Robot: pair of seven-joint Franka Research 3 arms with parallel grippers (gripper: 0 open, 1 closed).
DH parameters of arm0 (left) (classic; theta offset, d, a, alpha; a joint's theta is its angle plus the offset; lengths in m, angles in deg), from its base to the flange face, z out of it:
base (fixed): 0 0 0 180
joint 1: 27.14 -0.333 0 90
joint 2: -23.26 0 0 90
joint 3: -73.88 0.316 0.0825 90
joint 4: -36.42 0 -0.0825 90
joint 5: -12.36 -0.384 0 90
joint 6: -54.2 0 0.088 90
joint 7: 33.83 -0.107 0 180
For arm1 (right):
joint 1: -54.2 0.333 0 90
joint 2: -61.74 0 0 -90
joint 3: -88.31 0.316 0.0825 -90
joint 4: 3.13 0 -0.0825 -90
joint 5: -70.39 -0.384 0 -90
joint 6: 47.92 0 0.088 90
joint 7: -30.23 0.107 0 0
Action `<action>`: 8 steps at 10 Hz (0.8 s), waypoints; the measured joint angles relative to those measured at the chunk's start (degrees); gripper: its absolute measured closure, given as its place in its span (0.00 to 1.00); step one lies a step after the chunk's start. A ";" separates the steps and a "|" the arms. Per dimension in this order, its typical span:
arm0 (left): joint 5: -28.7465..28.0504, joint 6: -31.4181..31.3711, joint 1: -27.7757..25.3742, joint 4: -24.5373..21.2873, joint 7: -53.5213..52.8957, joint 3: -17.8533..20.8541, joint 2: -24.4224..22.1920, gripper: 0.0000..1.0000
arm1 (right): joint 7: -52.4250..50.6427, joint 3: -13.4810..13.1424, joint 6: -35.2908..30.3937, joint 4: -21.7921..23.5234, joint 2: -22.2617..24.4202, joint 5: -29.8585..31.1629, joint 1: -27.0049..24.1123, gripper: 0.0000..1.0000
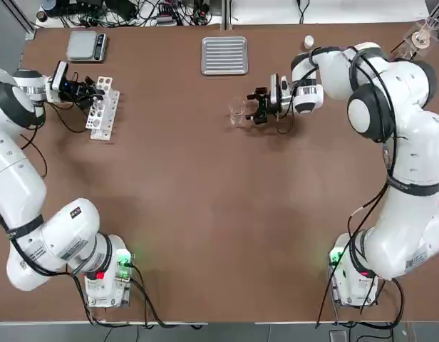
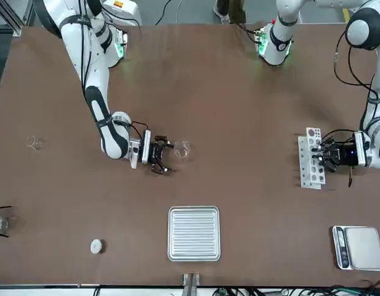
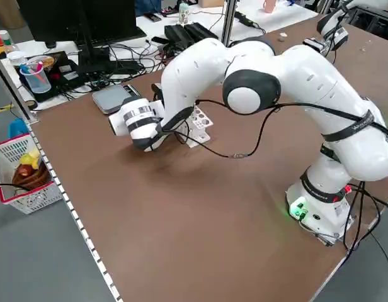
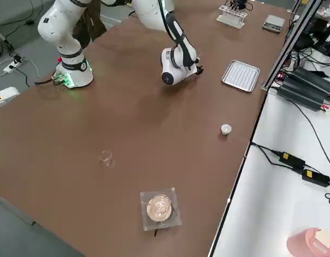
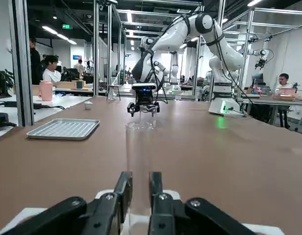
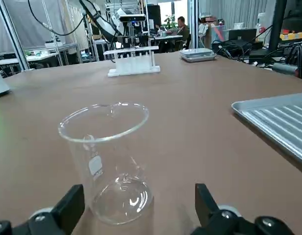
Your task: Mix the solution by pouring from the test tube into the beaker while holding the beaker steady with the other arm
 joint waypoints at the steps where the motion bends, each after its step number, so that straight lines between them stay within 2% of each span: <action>1: 0.00 0.05 0.00 0.00 0.00 -0.04 -0.02 0.78 | -0.16 0.01 -0.10 0.00 -0.46 -0.02 0.17 0.00; 8: -0.07 2.45 -0.02 0.10 1.53 -0.58 -2.83 0.78 | -1.20 0.02 -0.29 0.11 -0.75 -0.09 1.43 0.00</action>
